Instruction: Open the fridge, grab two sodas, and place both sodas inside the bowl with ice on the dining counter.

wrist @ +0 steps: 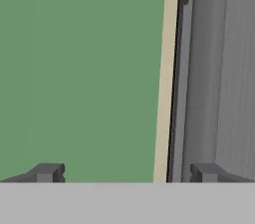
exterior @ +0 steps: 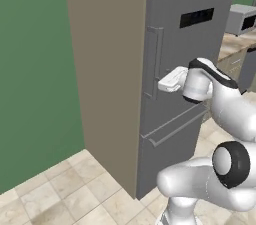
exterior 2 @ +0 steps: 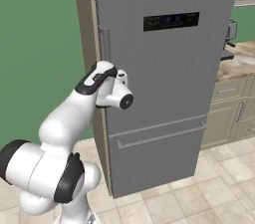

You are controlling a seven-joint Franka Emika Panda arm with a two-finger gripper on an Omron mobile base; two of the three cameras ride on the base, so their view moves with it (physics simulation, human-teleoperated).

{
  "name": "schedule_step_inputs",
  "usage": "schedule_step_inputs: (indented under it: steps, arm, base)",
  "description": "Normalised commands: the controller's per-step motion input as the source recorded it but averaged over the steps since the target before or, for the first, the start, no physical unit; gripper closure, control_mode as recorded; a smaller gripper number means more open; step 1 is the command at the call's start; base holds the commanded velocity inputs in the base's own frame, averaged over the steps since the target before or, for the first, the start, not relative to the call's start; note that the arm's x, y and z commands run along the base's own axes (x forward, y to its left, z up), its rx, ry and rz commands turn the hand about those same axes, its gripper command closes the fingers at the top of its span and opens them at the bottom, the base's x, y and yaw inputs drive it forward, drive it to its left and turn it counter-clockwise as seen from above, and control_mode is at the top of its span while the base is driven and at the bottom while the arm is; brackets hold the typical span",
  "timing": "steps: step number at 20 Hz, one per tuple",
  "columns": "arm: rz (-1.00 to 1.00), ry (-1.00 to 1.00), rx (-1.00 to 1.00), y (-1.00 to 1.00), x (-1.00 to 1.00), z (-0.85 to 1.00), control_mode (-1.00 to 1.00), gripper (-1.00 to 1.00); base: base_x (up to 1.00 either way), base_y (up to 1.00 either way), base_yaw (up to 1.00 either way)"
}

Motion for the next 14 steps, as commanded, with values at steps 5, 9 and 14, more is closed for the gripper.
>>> schedule_step_inputs:
  steps: [5, 9, 14]
  arm:
    - [0.00, 0.01, 0.00, 0.00, 0.33, 0.00, -1.00, -1.00]
    - [0.00, 0.00, 0.00, -0.01, 0.36, 0.00, -1.00, -1.00]
    - [0.00, 0.00, 0.00, 0.00, 0.41, 0.00, -1.00, -1.00]
  base:
    - [0.00, 0.00, 0.00]
    - [0.00, 0.00, 0.00]
    - [0.00, 0.00, 0.00]
